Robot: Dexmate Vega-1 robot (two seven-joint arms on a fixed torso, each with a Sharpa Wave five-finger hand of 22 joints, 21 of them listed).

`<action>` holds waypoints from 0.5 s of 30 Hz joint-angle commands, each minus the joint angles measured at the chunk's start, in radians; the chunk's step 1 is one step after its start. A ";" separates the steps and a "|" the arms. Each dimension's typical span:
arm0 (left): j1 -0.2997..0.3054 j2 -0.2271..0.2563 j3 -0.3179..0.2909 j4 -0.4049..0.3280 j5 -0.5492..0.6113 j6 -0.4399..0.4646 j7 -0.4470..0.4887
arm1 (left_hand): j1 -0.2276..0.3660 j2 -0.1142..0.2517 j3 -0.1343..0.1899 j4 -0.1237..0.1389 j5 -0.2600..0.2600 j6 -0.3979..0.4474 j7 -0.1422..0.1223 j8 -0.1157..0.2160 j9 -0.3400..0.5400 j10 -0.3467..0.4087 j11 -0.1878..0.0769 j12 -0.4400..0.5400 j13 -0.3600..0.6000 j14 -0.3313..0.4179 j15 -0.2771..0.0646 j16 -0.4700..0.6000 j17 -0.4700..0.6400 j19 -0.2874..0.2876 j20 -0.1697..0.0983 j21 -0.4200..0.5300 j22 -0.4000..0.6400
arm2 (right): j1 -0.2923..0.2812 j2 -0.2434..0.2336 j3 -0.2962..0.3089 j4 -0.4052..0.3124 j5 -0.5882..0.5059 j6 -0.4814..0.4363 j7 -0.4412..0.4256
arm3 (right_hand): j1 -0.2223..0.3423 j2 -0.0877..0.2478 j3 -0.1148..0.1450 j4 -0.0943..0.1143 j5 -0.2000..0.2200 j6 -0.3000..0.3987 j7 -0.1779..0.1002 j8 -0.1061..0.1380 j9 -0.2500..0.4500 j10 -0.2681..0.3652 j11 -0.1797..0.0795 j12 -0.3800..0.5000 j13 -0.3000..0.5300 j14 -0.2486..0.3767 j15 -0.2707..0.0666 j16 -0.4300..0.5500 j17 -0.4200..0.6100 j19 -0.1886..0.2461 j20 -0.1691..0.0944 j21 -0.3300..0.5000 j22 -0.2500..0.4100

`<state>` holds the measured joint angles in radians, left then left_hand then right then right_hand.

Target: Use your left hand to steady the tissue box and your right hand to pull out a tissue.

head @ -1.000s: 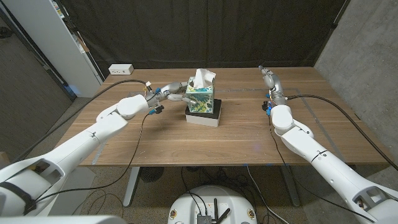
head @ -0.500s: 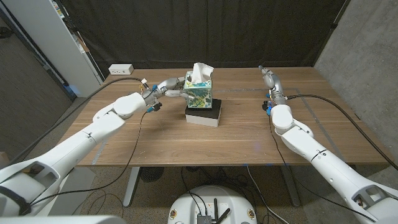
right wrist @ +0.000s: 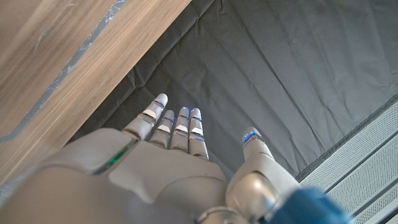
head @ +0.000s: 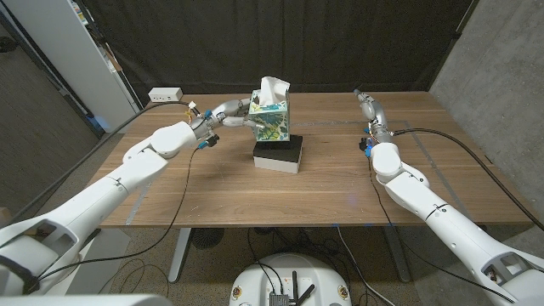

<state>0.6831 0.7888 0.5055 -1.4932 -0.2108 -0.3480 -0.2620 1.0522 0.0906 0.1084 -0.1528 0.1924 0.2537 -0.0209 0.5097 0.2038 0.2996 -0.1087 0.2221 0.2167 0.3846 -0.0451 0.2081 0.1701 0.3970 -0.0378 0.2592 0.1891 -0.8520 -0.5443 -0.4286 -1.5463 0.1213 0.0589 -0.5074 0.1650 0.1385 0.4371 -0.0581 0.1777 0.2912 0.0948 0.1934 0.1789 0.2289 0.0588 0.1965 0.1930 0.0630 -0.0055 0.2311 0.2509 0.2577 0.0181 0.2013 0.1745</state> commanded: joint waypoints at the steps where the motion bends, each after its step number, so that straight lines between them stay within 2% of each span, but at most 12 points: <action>1: 0.003 0.019 -0.016 -0.032 -0.022 0.019 -0.018 | 0.000 0.011 0.008 -0.001 0.000 0.007 0.003 0.000 0.004 0.002 0.004 0.000 0.002 0.007 -0.091 0.004 0.005 0.010 -0.004 0.006 0.005 | 0.001 0.000 0.003 0.012 0.018 0.011 0.014 | 0.000 0.010 0.004 -0.005 -0.002 0.005 0.002 -0.002 0.003 0.002 0.003 0.003 0.003 0.002 0.000 -0.003 -0.001 -0.002 -0.004 -0.001 0.002; 15: 0.017 0.027 -0.021 -0.061 -0.011 0.043 0.001 | -0.003 0.012 0.013 -0.001 0.000 0.000 0.005 -0.006 0.004 -0.013 0.009 -0.006 0.004 -0.011 -0.087 -0.011 0.005 -0.010 -0.005 -0.001 0.007 | -0.020 -0.006 0.017 0.003 0.054 0.034 0.035 | 0.002 0.014 0.005 -0.008 -0.002 0.004 0.001 -0.002 0.003 0.001 0.002 0.002 0.003 0.001 -0.001 -0.003 -0.002 0.000 -0.007 0.000 0.002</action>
<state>0.6886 0.8077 0.4908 -1.5299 -0.2261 -0.3271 -0.2733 1.0499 0.0931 0.1151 -0.1542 0.1914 0.2535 -0.0210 0.5072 0.2039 0.2887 -0.0979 0.2180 0.2165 0.3784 -0.0437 0.1995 0.1700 0.3932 -0.0417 0.2590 0.1934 -0.8549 -0.5461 -0.4223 -1.5388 0.1471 0.0741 -0.4903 0.1650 0.1385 0.4400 -0.0609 0.1778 0.2912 0.0948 0.1934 0.1789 0.2288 0.0588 0.1965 0.1929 0.0630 -0.0055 0.2311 0.2460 0.2577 0.0181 0.2013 0.1745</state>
